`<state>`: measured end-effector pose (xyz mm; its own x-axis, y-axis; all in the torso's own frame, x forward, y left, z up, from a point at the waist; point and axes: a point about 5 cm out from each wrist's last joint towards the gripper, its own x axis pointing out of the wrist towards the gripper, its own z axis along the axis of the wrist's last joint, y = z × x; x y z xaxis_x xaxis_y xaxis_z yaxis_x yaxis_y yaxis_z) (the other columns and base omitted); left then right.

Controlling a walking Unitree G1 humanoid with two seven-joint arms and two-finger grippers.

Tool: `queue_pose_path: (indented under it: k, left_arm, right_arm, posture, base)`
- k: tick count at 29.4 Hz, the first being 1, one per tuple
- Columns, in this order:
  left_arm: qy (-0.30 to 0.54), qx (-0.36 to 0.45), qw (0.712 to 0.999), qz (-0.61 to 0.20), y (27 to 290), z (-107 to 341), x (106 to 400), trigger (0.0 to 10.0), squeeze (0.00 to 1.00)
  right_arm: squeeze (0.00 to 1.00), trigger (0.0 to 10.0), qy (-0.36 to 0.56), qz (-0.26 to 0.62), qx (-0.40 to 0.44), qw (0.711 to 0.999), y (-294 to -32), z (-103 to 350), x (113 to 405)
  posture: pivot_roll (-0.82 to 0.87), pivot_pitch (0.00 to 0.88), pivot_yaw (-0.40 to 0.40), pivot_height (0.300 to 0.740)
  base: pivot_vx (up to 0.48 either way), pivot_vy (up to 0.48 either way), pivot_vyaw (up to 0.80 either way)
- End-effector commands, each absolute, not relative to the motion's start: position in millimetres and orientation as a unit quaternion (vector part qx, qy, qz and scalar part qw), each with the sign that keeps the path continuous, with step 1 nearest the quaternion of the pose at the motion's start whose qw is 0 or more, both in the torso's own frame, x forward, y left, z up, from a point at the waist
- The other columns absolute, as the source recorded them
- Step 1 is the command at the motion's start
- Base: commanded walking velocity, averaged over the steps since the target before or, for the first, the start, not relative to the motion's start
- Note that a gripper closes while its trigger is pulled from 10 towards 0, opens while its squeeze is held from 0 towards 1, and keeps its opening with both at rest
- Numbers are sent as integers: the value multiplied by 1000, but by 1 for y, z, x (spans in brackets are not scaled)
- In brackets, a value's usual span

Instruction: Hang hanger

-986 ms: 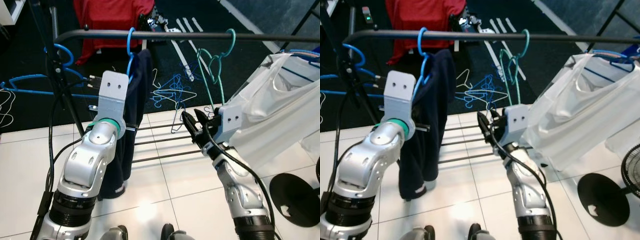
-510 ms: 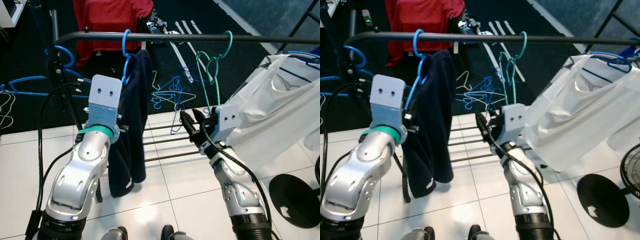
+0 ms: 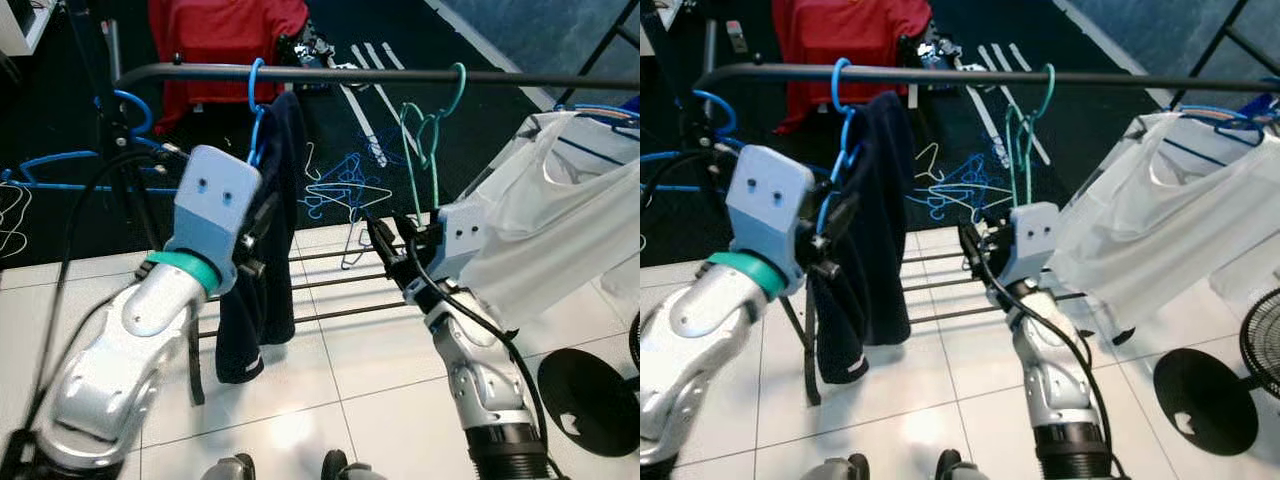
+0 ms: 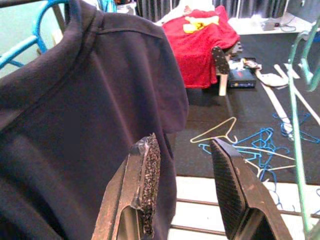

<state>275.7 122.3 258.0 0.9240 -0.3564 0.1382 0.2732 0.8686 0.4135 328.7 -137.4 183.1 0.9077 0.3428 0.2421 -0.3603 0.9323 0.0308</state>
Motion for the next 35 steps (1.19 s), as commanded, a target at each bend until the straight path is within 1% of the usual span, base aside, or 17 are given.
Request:
queue_pose_path:
  k: [1, 3, 4, 5, 6, 12, 13, 15, 16, 18, 21, 22, 23, 27, 29, 30, 35]
  left_arm:
    - [-98, 234, 949, -187, 119, 252, 275, 10000, 0]
    - [-78, 281, 937, -193, 119, 247, 283, 10000, 0]
    - [-68, 314, 926, -199, 118, 242, 290, 10000, 298]
    - [-68, 314, 926, -199, 118, 242, 290, 10000, 298]
    - [-48, 324, 923, -201, 118, 237, 297, 10000, 1000]
    - [-21, 329, 922, -206, 121, 236, 308, 10000, 1000]
    - [-8, 330, 920, -211, 126, 238, 310, 10000, 0]
    - [-3, 336, 917, -214, 130, 240, 310, 10000, 0]
    - [1, 348, 913, -213, 134, 241, 309, 4941, 0]
    - [1, 354, 911, -212, 135, 241, 309, 3961, 0]
    - [4, 358, 910, -211, 136, 239, 308, 3529, 0]
    - [5, 369, 905, -210, 137, 238, 309, 2510, 0]
    - [8, 380, 902, -205, 138, 236, 310, 0, 0]
    - [10, 389, 899, -201, 140, 235, 311, 0, 0]
    - [10, 394, 897, -199, 141, 234, 312, 745, 0]
    - [8, 388, 901, -194, 142, 237, 313, 9922, 0]
    - [3, 371, 911, -183, 145, 246, 316, 10000, 0]
  right_arm:
    - [0, 10000, -109, 173, 36, 978, -141, 178, 329]
    - [0, 10000, -110, 172, 36, 978, -140, 178, 329]
    - [0, 10000, -111, 172, 37, 978, -139, 179, 329]
    - [0, 10000, -111, 172, 37, 978, -139, 179, 329]
    - [0, 10000, -112, 174, 38, 978, -137, 179, 329]
    - [0, 10000, -114, 176, 39, 977, -135, 180, 329]
    - [0, 10000, -114, 175, 39, 977, -135, 179, 328]
    - [0, 10000, -115, 174, 40, 977, -135, 179, 328]
    - [0, 10000, -114, 174, 42, 977, -135, 178, 328]
    - [0, 10000, -114, 174, 42, 977, -135, 178, 328]
    - [0, 10000, -114, 175, 42, 977, -134, 178, 328]
    - [0, 10000, -114, 175, 42, 977, -134, 178, 328]
    - [0, 10000, -114, 175, 41, 977, -134, 178, 328]
    - [0, 10000, -115, 175, 41, 977, -135, 179, 328]
    - [0, 10000, -115, 175, 41, 977, -135, 179, 328]
    - [0, 10000, -115, 174, 41, 977, -135, 179, 328]
    - [0, 10000, -115, 174, 42, 977, -135, 178, 328]
  posture:
    - [63, 123, 7, 740]
    - [59, 125, 9, 740]
    - [56, 125, 10, 740]
    - [56, 125, 10, 740]
    - [56, 126, 12, 740]
    - [49, 127, 20, 740]
    - [53, 130, 27, 740]
    - [56, 131, 27, 740]
    - [58, 133, 26, 740]
    - [57, 134, 25, 740]
    - [57, 134, 25, 740]
    - [57, 134, 25, 740]
    - [57, 135, 25, 740]
    - [55, 135, 26, 740]
    - [55, 134, 26, 740]
    - [58, 134, 25, 740]
    - [59, 135, 25, 740]
  base:
    - [0, 0, 0]
    - [0, 0, 0]
    - [0, 0, 0]
    - [0, 0, 0]
    - [0, 0, 0]
    - [0, 0, 0]
    - [0, 0, 0]
    - [0, 0, 0]
    - [0, 0, 0]
    - [0, 0, 0]
    - [0, 0, 0]
    - [0, 0, 0]
    - [0, 0, 0]
    - [0, 0, 0]
    - [0, 0, 0]
    - [0, 0, 0]
    - [0, 0, 0]
